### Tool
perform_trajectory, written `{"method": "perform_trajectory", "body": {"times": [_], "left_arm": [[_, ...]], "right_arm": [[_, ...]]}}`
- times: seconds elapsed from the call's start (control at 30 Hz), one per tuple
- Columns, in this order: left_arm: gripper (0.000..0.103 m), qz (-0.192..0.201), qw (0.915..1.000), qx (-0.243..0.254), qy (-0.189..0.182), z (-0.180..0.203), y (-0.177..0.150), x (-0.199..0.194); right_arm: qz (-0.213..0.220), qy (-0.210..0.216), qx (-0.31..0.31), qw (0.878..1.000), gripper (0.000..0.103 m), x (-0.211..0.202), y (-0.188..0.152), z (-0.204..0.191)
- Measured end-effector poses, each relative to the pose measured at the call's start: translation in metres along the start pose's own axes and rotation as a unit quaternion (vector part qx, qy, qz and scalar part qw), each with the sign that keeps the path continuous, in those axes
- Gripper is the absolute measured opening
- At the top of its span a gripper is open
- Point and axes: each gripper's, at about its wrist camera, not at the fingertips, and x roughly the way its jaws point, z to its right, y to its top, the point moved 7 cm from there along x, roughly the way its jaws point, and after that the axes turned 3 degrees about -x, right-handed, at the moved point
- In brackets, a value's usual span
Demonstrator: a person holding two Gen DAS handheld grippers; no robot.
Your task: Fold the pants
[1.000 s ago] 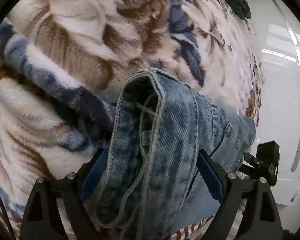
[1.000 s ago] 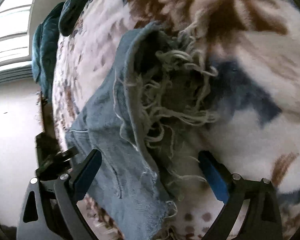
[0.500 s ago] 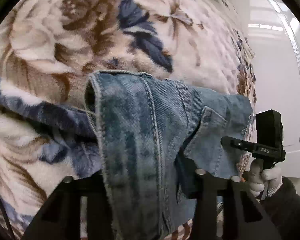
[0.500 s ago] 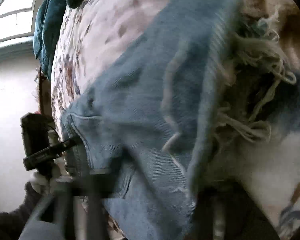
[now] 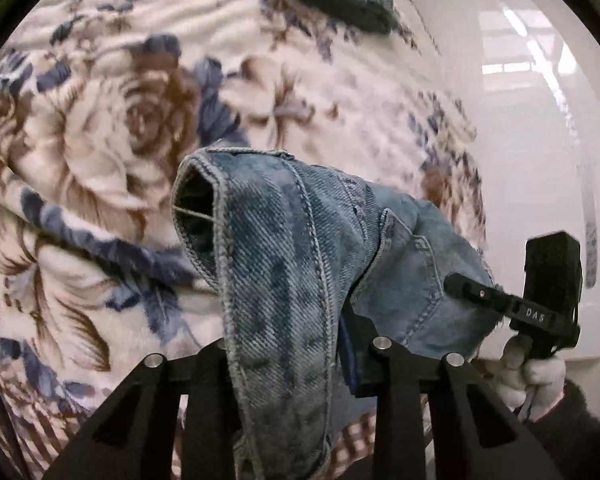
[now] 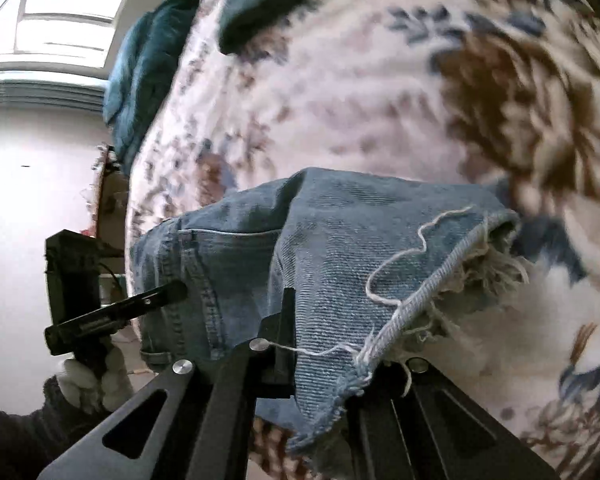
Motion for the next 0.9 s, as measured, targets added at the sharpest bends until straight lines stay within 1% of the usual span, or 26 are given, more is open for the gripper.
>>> {"method": "perform_trajectory", "body": {"times": [0.1, 0.17, 0.2, 0.23, 0.3, 0.37, 0.43, 0.47, 0.53, 0.57, 0.6, 0.67, 0.7, 0.73, 0.77, 0.8, 0.83, 0.9], "left_arm": [[0.026, 0.012, 0.9998, -0.009, -0.011, 0.015, 0.022, -0.018], [0.026, 0.023, 0.9996, -0.008, -0.012, 0.027, 0.039, -0.030], [0.026, 0.029, 0.9995, -0.004, -0.015, 0.037, 0.054, -0.038], [0.026, 0.034, 0.9993, -0.004, -0.015, 0.047, 0.066, -0.043], [0.026, 0.046, 0.9987, 0.004, -0.019, 0.067, 0.101, -0.055], [0.026, 0.059, 0.9980, 0.011, -0.019, 0.084, 0.134, -0.064], [0.026, 0.076, 0.9967, 0.017, -0.024, 0.104, 0.181, -0.074], [0.026, 0.083, 0.9960, 0.018, -0.025, 0.110, 0.201, -0.077], [0.026, 0.101, 0.9943, 0.019, -0.026, 0.119, 0.251, -0.082], [0.026, 0.107, 0.9937, 0.019, -0.027, 0.122, 0.273, -0.082], [0.026, 0.113, 0.9931, 0.016, -0.026, 0.123, 0.304, -0.081], [0.026, 0.119, 0.9925, 0.011, -0.025, 0.120, 0.345, -0.076], [0.026, 0.120, 0.9925, 0.011, -0.021, 0.118, 0.370, -0.071], [0.026, 0.124, 0.9922, 0.010, -0.010, 0.112, 0.394, -0.064], [0.026, 0.122, 0.9924, 0.016, 0.000, 0.107, 0.417, -0.055], [0.026, 0.118, 0.9927, 0.022, 0.011, 0.102, 0.433, -0.046], [0.026, 0.116, 0.9927, 0.019, 0.025, 0.090, 0.455, -0.032], [0.027, 0.094, 0.9946, 0.018, 0.042, 0.071, 0.479, -0.005]], "right_arm": [[0.020, 0.018, 0.002, 1.000, 0.004, -0.020, 0.021, -0.016], [0.031, 0.030, -0.010, 0.999, 0.004, -0.039, 0.045, -0.029], [0.036, 0.031, -0.015, 0.999, 0.004, -0.045, 0.055, -0.034], [0.039, 0.038, -0.020, 0.998, 0.004, -0.054, 0.073, -0.041], [0.050, 0.037, -0.035, 0.997, 0.004, -0.068, 0.105, -0.052], [0.057, 0.041, -0.052, 0.996, 0.004, -0.084, 0.146, -0.066], [0.065, 0.039, -0.069, 0.995, 0.004, -0.096, 0.188, -0.076], [0.071, 0.040, -0.078, 0.994, 0.004, -0.102, 0.214, -0.083], [0.082, 0.038, -0.097, 0.991, 0.004, -0.109, 0.275, -0.094], [0.086, 0.037, -0.102, 0.990, 0.004, -0.112, 0.295, -0.096], [0.090, 0.034, -0.111, 0.989, 0.004, -0.111, 0.324, -0.100], [0.093, 0.026, -0.119, 0.988, 0.004, -0.099, 0.384, -0.103], [0.093, 0.023, -0.121, 0.988, 0.004, -0.092, 0.406, -0.105], [0.091, 0.016, -0.125, 0.988, 0.004, -0.082, 0.437, -0.105], [0.090, 0.009, -0.127, 0.988, 0.004, -0.073, 0.457, -0.103], [0.080, 0.004, -0.129, 0.988, 0.004, -0.057, 0.481, -0.100], [0.075, -0.009, -0.128, 0.989, 0.004, -0.041, 0.500, -0.095], [0.053, -0.032, -0.119, 0.991, 0.004, -0.005, 0.528, -0.076]]}}
